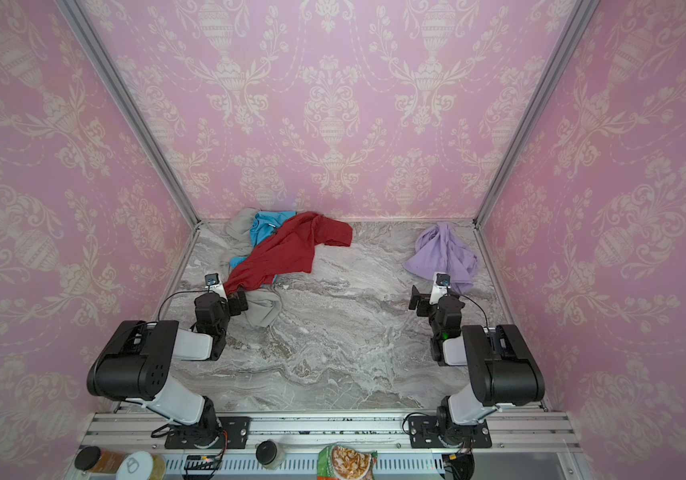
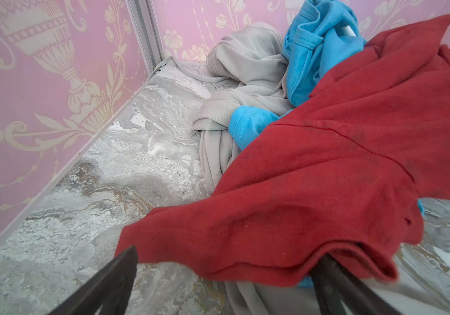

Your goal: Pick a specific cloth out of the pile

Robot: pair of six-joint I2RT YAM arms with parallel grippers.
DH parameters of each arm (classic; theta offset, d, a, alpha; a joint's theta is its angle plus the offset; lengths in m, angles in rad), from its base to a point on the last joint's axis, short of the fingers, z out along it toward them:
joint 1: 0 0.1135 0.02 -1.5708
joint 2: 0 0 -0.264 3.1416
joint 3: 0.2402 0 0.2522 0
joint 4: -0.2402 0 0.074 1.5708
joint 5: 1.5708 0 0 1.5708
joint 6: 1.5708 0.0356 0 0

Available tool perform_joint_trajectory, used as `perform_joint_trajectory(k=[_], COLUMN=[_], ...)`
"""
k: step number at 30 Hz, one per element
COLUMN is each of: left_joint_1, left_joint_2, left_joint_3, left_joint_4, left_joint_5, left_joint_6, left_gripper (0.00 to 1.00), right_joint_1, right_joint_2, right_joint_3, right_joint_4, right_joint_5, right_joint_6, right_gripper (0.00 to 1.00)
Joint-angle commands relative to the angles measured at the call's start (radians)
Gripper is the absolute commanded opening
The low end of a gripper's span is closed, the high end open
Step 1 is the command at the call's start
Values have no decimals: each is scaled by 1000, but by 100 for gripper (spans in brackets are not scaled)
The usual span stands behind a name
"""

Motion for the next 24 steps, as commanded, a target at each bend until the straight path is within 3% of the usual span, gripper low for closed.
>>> perform_joint_trajectory(k=[1, 24], left_joint_1=[9, 8], left_joint_2=[29, 32], left_joint_3=[23, 12], left_joint_4=[30, 58], left_joint_5=[12, 13], left_joint_6=[34, 38], left_gripper=[99, 99], right_joint_1=[18, 15], right_joint_2=[-10, 1], right_joint_3=[95, 87], right_joint_4=[-159, -124], right_joint_5=[-46, -105], right_joint_6=[-34, -45], right_gripper=[100, 100])
